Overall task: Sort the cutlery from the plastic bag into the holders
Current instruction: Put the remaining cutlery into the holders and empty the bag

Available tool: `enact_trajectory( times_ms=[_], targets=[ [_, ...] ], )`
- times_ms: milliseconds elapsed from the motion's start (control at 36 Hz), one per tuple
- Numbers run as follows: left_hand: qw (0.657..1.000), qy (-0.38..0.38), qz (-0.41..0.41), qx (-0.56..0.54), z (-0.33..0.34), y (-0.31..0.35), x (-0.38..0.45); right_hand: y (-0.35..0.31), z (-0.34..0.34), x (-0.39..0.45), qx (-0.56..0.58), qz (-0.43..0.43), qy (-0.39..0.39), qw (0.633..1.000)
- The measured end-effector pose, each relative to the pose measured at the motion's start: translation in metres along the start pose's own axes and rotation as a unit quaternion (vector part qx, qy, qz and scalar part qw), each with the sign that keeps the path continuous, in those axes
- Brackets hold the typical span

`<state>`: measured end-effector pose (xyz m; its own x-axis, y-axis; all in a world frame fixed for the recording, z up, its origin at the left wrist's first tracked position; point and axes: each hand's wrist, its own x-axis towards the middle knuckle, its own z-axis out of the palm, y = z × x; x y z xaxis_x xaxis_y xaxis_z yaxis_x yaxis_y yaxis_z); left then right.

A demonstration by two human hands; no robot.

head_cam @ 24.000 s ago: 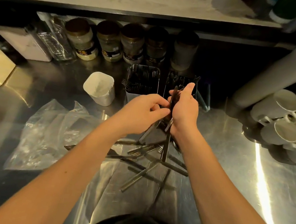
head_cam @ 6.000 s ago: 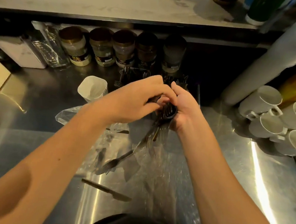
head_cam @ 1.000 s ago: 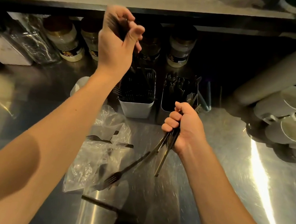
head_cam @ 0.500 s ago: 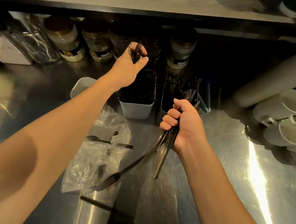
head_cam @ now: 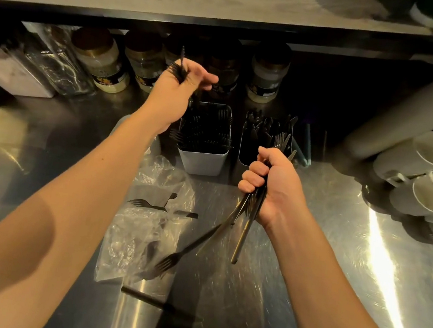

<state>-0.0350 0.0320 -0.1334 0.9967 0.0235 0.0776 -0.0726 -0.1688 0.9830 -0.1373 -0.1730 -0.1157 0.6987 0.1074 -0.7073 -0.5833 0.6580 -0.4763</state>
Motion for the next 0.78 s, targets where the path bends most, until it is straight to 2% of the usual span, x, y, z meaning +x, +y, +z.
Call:
enact_trajectory(
  times_ms=[111, 194, 278, 361, 417, 528, 583, 639, 667, 722, 778],
  targets=[
    [0.993, 0.083, 0.001, -0.082, -0.006, 0.019, 0.002, 0.001, 0.001, -0.001, 0.001, 0.004, -0.002, 1.000],
    [0.982, 0.131, 0.031, -0.135, -0.013, 0.034, 0.004, 0.002, 0.002, -0.002, -0.001, 0.003, -0.005, 1.000],
    [0.973, 0.148, 0.049, -0.171, -0.014, 0.044, 0.007, 0.003, 0.002, -0.002, 0.002, 0.002, -0.007, 1.000],
    [0.973, 0.139, 0.015, -0.185, -0.004, 0.045, 0.007, 0.004, 0.002, -0.002, 0.002, 0.001, -0.004, 1.000],
    [0.981, 0.120, -0.014, -0.150, 0.006, 0.035, 0.005, 0.005, 0.003, -0.002, 0.000, 0.002, -0.004, 1.000],
    [0.996, 0.059, -0.072, -0.013, 0.017, 0.009, -0.001, 0.005, 0.005, -0.001, 0.004, 0.004, -0.006, 1.000],
    [0.995, 0.069, -0.067, -0.025, 0.014, 0.005, -0.003, 0.004, 0.006, -0.002, 0.004, 0.002, -0.007, 1.000],
    [0.994, 0.094, -0.027, -0.054, 0.012, 0.007, -0.006, 0.002, 0.006, -0.002, 0.005, -0.004, -0.011, 1.000],
    [0.994, 0.104, 0.002, -0.035, 0.011, 0.008, -0.007, 0.000, 0.006, -0.002, 0.005, -0.006, -0.012, 1.000],
    [0.988, 0.096, 0.075, 0.094, 0.012, 0.007, -0.006, -0.001, 0.006, -0.003, 0.005, -0.009, -0.015, 1.000],
    [0.949, 0.036, 0.142, 0.280, 0.017, 0.000, -0.004, -0.001, 0.007, -0.002, 0.007, -0.008, -0.016, 1.000]
  ],
)
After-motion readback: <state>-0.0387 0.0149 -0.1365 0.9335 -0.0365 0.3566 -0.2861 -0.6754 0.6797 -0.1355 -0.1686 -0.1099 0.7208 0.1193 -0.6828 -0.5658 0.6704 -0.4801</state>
